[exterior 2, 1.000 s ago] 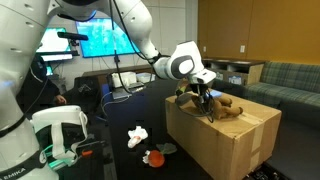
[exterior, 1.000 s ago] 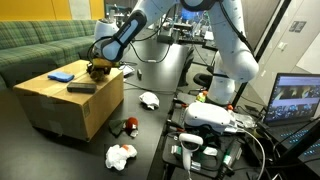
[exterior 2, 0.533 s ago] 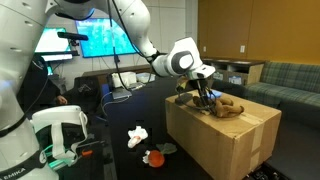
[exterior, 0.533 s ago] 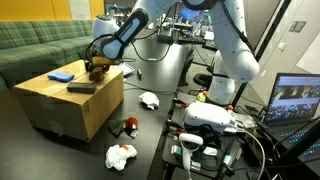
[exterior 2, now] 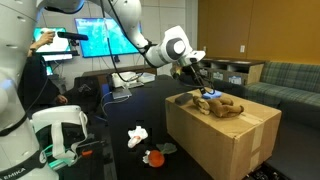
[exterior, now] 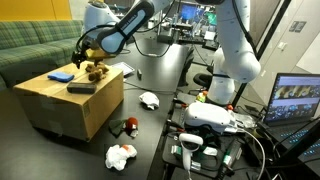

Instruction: Put the white towel on the table, the then moose on the box, then the blue sponge on the table, then the turnip plushie on the box, then the duster on the table, and lastly, the white cloth on the box

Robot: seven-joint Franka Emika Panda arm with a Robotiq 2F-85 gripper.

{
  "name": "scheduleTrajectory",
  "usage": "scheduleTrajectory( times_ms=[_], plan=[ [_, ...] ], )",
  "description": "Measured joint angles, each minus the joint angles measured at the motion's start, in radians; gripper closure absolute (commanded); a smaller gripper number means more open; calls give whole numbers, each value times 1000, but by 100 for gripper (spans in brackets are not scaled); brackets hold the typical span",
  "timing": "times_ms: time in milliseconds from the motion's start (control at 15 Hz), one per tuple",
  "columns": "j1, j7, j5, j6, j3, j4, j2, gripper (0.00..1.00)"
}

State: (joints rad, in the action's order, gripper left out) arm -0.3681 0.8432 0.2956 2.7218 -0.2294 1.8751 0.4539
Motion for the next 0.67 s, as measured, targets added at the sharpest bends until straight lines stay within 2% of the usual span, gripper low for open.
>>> scheduleTrajectory(
  times_ms=[400, 667],
  plan=[
    [-31, -39, 17, 0, 94, -71, 36, 0],
    [-45, -98, 17, 1, 113, -171, 125, 0]
  ],
)
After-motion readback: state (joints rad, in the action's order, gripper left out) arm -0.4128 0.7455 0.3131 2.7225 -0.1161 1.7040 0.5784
